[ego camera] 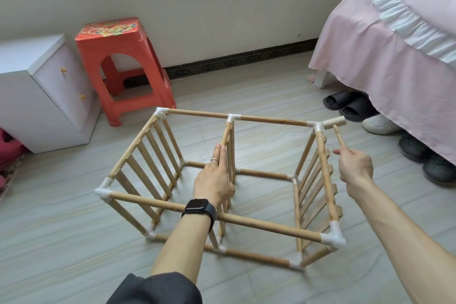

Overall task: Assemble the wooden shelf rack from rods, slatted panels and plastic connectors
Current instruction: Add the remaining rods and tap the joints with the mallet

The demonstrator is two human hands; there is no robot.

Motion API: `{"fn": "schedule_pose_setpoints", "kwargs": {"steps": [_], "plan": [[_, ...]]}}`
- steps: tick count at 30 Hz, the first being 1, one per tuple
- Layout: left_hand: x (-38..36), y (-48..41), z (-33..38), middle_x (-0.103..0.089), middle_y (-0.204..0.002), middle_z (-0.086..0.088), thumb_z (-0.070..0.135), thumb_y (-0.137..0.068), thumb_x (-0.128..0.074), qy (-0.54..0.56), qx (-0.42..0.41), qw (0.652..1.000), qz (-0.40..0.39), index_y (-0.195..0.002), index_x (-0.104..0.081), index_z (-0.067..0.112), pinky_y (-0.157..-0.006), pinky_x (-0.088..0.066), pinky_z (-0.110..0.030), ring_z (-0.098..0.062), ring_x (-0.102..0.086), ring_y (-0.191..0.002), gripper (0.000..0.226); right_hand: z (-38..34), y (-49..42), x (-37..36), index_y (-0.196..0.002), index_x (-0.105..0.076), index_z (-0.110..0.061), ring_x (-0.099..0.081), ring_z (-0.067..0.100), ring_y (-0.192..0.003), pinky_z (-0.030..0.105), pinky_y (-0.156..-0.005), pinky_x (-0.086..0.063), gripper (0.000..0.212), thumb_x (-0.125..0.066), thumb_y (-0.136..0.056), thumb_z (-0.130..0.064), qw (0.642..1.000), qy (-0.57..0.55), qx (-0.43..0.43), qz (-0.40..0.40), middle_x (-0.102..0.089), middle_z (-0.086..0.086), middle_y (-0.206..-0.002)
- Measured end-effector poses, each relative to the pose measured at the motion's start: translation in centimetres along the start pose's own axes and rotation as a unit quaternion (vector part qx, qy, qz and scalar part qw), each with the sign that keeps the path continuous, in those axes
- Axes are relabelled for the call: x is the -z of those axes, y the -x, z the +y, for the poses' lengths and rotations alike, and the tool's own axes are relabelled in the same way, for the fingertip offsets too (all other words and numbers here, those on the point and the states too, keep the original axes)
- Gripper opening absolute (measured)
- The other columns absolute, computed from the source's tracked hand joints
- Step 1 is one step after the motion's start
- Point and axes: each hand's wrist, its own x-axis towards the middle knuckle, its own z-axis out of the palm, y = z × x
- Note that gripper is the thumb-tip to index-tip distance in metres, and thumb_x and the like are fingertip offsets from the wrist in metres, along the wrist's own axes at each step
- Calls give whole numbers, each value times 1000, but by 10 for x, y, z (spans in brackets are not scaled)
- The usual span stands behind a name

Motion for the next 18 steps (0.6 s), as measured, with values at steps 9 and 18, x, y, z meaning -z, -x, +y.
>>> {"fn": "schedule_pose_setpoints", "kwargs": {"steps": [9, 18], "plan": [[-8, 12, 27, 24, -165, 14, -4, -87, -48, 118, 22, 992, -38, -160, 14, 27, -72, -60, -37, -19, -62, -85, 100, -21, 72, -38, -93, -66, -27, -54, 11, -61, 28, -52, -36, 28, -45, -105, -41, 963, 95, 233, -100, -60, -5, -70], [-10, 40, 35, 30, -162, 18, 10, -78, -50, 115, 3, 991, -70, -158, 18, 29, -78, -58, -42, -29, -65, -90, 107, -56, 88, -90, -95, -52, -17, -54, 29, -73, 41, -64, -41, 41, -29, -106, -49, 900, 279, 300, -150, -60, 3, -78]]}}
